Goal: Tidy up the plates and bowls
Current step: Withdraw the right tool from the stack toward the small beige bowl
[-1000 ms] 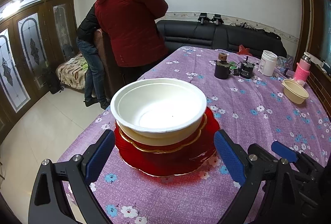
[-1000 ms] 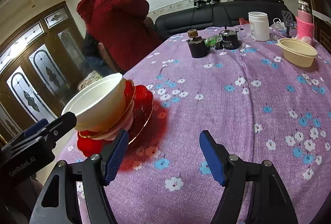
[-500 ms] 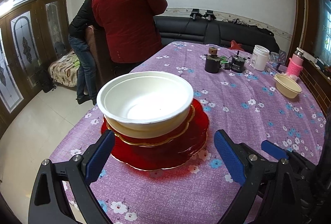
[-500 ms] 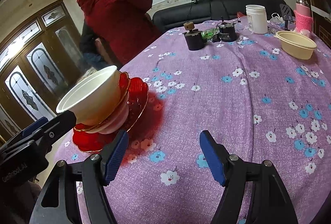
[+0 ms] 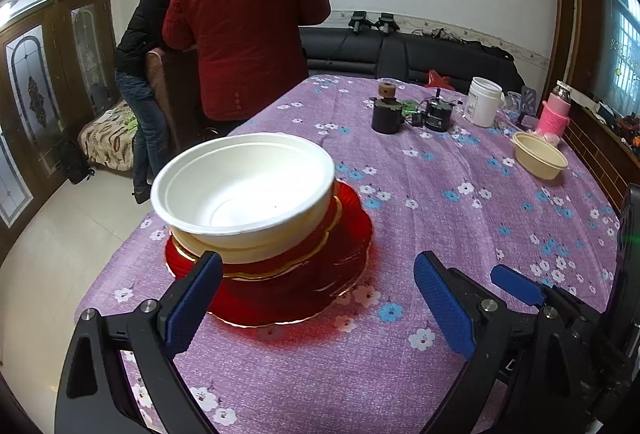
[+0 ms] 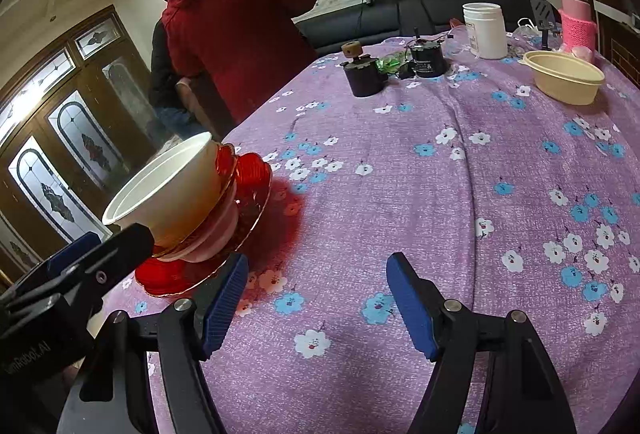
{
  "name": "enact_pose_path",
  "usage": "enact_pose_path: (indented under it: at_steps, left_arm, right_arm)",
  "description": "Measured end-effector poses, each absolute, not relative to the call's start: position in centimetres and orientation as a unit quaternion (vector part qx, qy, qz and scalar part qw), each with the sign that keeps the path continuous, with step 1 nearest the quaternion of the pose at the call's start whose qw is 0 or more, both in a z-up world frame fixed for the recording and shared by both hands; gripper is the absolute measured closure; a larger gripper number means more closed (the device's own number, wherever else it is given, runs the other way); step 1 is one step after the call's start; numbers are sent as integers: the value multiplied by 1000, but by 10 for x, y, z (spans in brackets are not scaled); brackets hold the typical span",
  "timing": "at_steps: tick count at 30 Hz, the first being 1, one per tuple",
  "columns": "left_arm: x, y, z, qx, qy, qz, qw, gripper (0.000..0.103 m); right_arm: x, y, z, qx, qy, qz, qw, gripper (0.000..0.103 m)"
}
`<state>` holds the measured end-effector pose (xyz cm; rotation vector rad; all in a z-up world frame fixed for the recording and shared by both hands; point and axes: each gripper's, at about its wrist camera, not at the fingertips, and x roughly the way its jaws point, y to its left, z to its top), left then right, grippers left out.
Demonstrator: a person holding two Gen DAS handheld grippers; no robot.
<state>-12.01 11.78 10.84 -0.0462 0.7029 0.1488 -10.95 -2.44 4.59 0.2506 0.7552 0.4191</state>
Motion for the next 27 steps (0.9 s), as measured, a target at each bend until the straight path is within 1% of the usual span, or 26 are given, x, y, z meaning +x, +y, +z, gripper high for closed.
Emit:
enact_pose_path:
  at_steps: [15,23,27]
  left_arm:
    - [-117,101,107,-14,348,49,936,7]
    - [-115,92,103,-16,350,24,936,7]
    - [-113,86,100,-13,353,12,935,7]
  right_arm:
    - [-105,-54,45,130,368,182,902,27]
    - [-98,-106,49,122,370,122,913,27]
    - [-83,-148,58,121,358,73,923,27]
